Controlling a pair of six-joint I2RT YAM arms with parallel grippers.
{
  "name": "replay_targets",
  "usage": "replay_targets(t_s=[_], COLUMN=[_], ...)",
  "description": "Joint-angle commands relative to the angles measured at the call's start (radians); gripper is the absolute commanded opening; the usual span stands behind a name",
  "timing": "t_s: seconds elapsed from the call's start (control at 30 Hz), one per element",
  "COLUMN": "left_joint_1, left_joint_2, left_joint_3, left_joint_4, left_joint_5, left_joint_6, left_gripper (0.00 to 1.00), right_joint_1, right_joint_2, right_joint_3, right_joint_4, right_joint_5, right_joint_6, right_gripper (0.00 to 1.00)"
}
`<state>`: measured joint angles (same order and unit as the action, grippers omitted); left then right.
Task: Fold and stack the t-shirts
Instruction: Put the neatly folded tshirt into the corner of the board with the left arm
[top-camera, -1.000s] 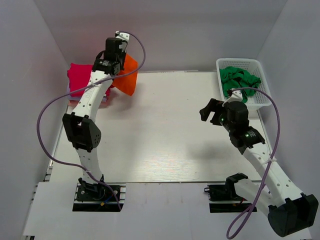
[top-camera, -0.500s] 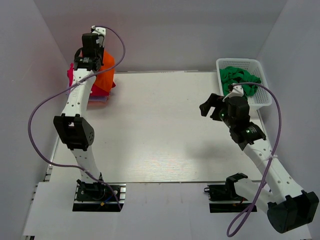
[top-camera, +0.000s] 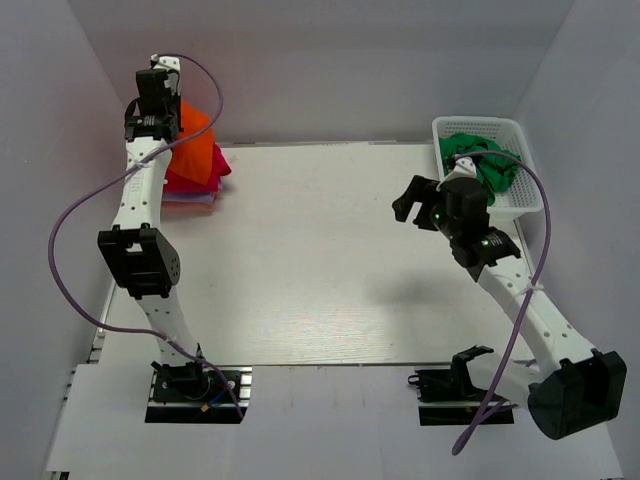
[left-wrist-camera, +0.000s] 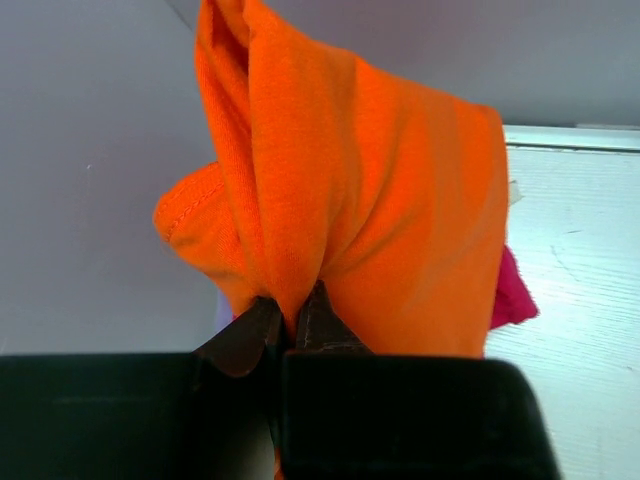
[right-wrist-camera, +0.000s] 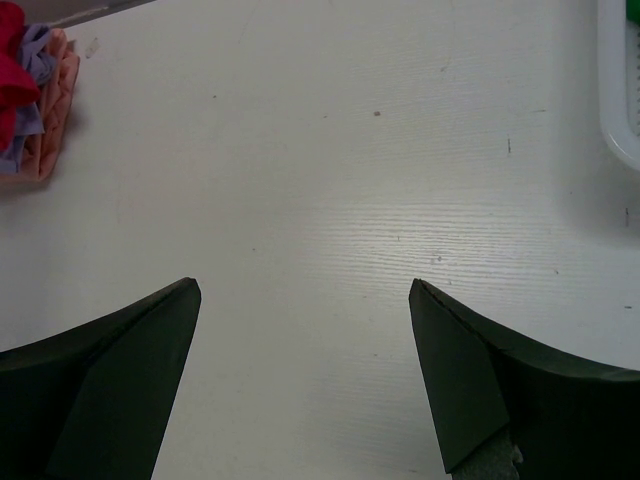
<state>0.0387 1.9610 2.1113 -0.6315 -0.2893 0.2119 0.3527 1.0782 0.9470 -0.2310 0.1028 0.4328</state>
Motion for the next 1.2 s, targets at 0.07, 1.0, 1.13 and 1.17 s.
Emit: replay_targets(t_s=[0.07, 1.0, 1.13, 1.17], left_joint_1=[0.032, 0.044, 0.053, 0.053], left_joint_2=[0.001, 0.016, 0.016, 0.016], left_joint_3=[-0.017, 0.145, 0.113, 0.104], left_joint_4=[0.053, -0.010, 0.009, 0.018], left_joint_5=[0.010, 0.340, 0.300, 0.291], left_joint_6=[-0.009, -0.184, -0.194, -0.194], left_gripper=[0.00, 0.00, 0.00, 0.00], right_joint_1=[-0.001, -0.004, -0.001, -0.003], right_joint_2=[0.032, 0.025, 0.035, 0.040], right_joint_3=[0.073, 0.055, 0.067, 0.072], right_joint_4=[0.056, 0.067, 0.067, 0.068], right_joint_5=[-0.018, -0.060, -0.057, -0.063], right_joint_6=[-0.017, -0.005, -0.006, -0.006], right_gripper=[0.91, 0.91, 0.91, 0.91])
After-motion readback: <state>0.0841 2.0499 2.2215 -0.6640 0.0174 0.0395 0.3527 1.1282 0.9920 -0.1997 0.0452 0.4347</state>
